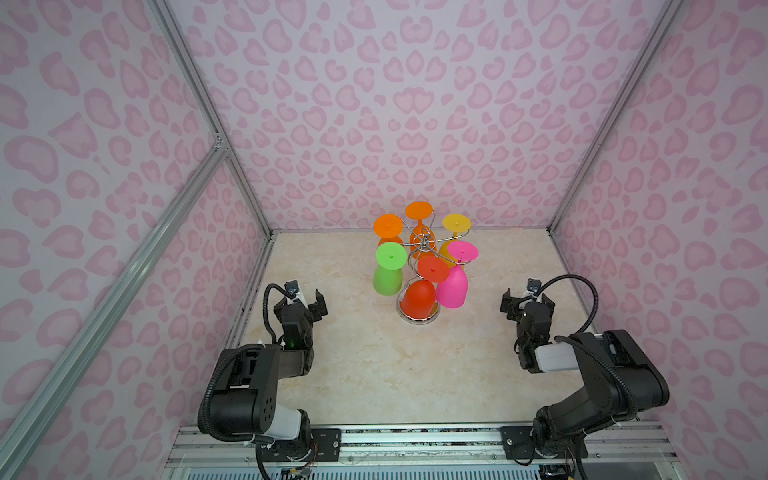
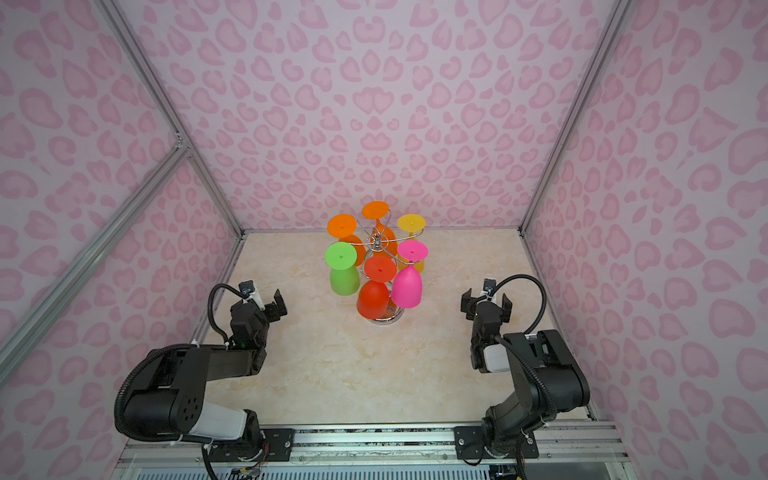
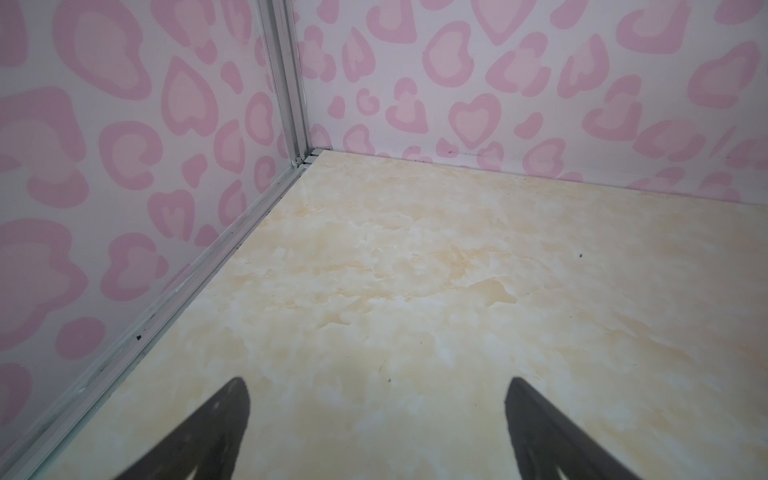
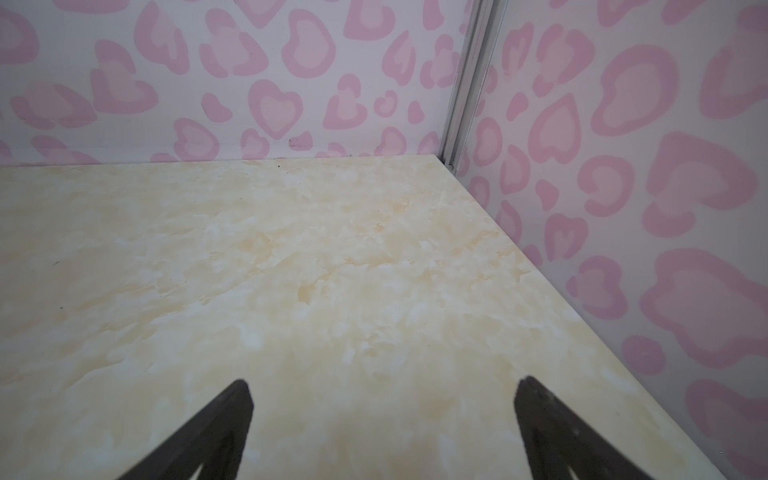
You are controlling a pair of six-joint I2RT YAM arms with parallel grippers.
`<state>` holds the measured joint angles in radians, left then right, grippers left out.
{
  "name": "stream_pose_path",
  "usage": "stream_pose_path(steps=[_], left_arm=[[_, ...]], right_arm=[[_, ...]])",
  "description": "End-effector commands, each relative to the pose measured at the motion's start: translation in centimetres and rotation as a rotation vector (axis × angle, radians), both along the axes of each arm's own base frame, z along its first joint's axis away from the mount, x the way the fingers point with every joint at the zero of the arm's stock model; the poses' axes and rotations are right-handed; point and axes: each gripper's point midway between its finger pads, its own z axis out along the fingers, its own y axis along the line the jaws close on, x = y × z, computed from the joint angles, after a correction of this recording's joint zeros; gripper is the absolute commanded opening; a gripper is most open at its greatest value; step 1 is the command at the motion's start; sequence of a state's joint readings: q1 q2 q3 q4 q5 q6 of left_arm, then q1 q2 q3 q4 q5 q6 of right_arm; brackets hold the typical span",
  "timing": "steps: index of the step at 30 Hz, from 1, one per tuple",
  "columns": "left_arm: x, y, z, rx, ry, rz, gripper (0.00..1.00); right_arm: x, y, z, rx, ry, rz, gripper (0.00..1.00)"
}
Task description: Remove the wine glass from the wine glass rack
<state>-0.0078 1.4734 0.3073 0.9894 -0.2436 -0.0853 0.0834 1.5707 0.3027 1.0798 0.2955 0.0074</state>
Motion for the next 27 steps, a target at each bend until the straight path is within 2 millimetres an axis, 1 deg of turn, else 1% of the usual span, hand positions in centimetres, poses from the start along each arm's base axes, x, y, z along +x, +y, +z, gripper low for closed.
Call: stream_pose_path(steps=[1, 22, 25, 27], left_arm=[[0.31, -0.02, 0.78, 0.002, -0.028, -0.002, 0.98], [0.38, -0.04, 0.82, 0.002, -0.027, -0.003, 0.98], [0.35, -0.04, 0.76, 0.001, -0.027, -0.003, 0.99], [0.29, -0.04, 0.82, 0.001, -0.029, -0.003, 0.99]], right_arm=[[0.01, -0.29, 0.62, -0.003, -0.032, -0.017, 0.99], [0.04, -0.24, 0.58, -0.003, -0.030, -0.015, 0.99], [0.02, -0.26, 0.54, -0.001, -0.028, -0.016, 0.99], [0.03, -0.25, 0.55, -0.001, -0.029, -0.015, 0.97]])
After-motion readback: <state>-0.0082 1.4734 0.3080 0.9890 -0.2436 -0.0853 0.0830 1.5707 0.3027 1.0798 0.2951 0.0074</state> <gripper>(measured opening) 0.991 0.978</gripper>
